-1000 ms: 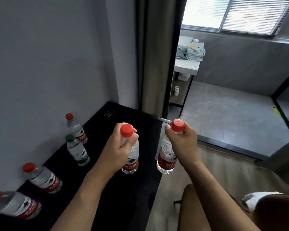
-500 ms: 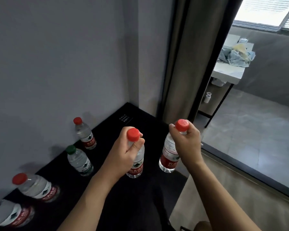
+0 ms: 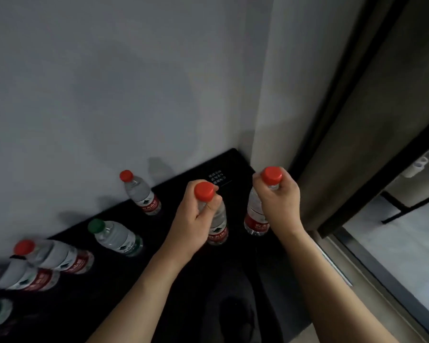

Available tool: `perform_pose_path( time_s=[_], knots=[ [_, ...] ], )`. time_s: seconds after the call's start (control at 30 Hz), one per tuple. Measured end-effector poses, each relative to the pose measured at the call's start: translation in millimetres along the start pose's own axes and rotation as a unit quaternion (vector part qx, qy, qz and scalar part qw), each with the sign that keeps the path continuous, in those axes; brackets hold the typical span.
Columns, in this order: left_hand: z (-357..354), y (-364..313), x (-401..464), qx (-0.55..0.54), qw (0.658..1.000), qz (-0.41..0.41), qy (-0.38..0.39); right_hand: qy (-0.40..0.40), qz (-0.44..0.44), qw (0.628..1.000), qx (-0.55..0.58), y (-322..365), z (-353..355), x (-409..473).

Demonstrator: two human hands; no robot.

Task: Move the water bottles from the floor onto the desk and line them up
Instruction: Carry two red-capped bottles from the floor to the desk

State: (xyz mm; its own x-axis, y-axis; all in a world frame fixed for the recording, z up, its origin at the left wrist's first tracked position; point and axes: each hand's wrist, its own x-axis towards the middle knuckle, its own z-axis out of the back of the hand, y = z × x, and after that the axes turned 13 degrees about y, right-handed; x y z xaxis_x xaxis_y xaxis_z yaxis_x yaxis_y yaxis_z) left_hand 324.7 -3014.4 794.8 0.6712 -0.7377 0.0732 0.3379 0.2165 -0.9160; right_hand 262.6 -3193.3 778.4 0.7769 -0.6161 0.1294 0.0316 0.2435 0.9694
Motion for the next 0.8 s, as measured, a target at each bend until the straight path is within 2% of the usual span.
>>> perform_pose_path(
  time_s=[0.17, 0.47, 0.6, 0.8],
  knots=[
    [12, 5, 19, -0.021, 0.996, 0.03, -0.076, 0.084, 0.007, 0.996, -0.006, -3, -32, 41],
    [63, 40, 40, -0.021, 0.984, 0.096, -0.149, 0.264, 0.03, 0.964, 0.025, -2, -118, 102],
    [73, 69, 59, -0.033, 0.98, 0.099, -0.17, 0.29, 0.034, 0.956, 0.035, -13, -145, 133],
    [74, 114, 94, -0.031, 0.974, 0.068, -0.212, 0.318, -0.01, 0.948, 0.029, -49, -167, 172]
  ],
)
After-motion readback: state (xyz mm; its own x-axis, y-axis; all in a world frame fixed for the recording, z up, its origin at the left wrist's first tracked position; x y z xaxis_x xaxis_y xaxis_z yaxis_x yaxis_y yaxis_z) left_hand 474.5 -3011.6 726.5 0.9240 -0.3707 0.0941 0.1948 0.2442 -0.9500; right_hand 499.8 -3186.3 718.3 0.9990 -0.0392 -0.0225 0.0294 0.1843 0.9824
